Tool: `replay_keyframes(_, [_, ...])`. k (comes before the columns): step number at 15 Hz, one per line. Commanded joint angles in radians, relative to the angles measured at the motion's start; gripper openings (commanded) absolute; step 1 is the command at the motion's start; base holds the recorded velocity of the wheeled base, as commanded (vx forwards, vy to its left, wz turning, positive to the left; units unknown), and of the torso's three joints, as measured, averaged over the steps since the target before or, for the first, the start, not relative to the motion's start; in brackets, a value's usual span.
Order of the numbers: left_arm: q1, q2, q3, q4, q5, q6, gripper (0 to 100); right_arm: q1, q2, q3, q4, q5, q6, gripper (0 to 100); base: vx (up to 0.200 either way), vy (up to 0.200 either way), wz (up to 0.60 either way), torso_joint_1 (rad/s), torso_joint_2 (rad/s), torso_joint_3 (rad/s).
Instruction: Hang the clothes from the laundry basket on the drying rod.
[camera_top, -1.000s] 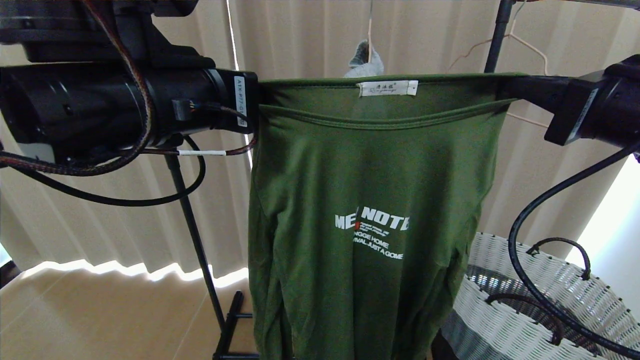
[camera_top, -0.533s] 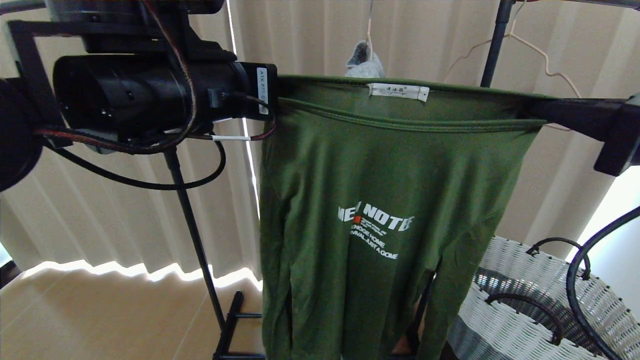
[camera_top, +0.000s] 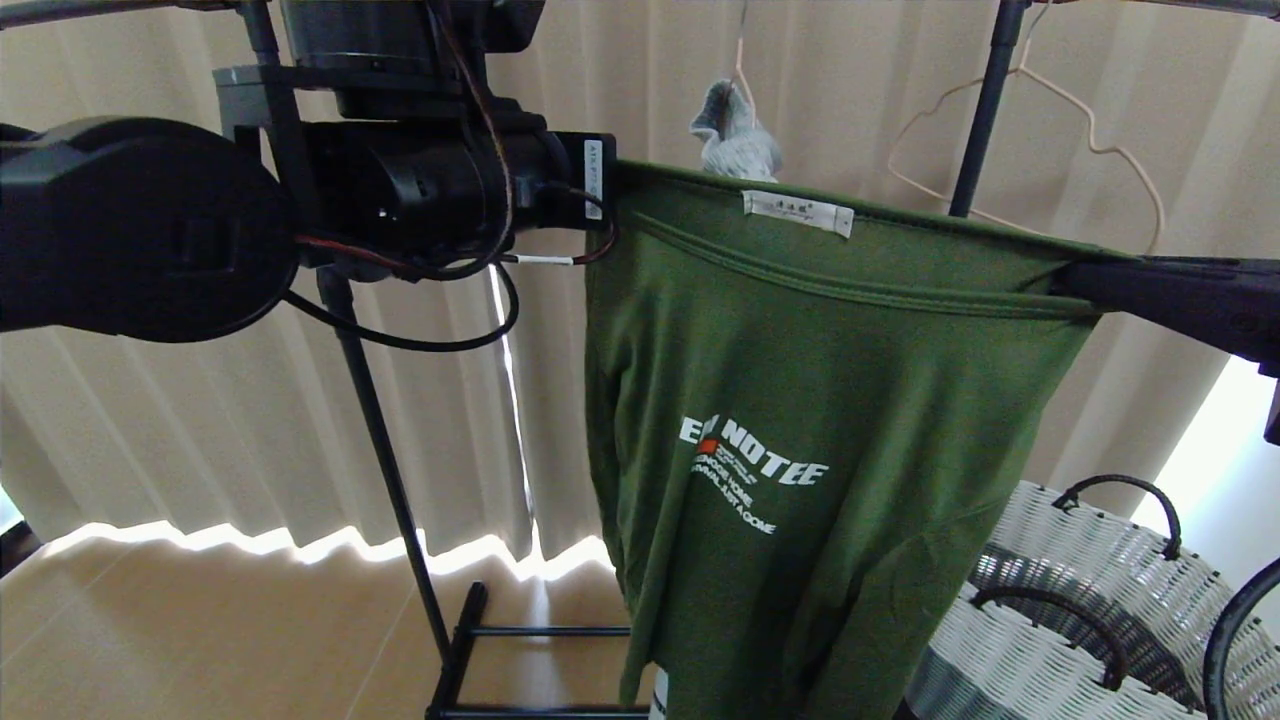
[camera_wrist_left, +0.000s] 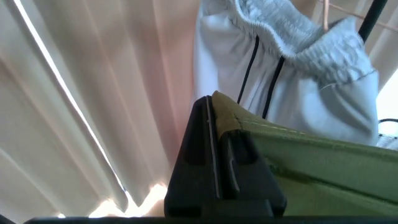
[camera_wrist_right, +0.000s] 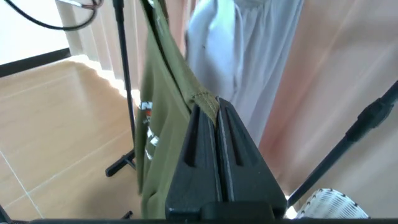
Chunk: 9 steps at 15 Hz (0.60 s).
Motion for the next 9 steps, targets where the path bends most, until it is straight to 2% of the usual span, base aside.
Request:
replay_keyframes(1, [0.000, 0.010, 0.002, 0.000, 0.001, 0.000, 0, 0.001, -0.004, -0.001, -0.003, 0.001, -0.001, 0, 0.000, 0.000, 0.00, 0.000, 0.00, 0.000])
replay_keyframes(5, [-0.002, -0.071, 0.097, 0.018, -0.001, -0.002, 0, -0.016, 0.045, -0.010, -0.045, -0.010, -0.002, 0, 0.000, 0.000, 0.00, 0.000, 0.00, 0.000])
replay_keyframes(9, [-0.006, -0.221, 0.177, 0.115, -0.036, -0.003, 0, -0.097, 0.186, -0.033, -0.215, -0.010, -0.004, 0, 0.000, 0.000, 0.00, 0.000, 0.00, 0.000])
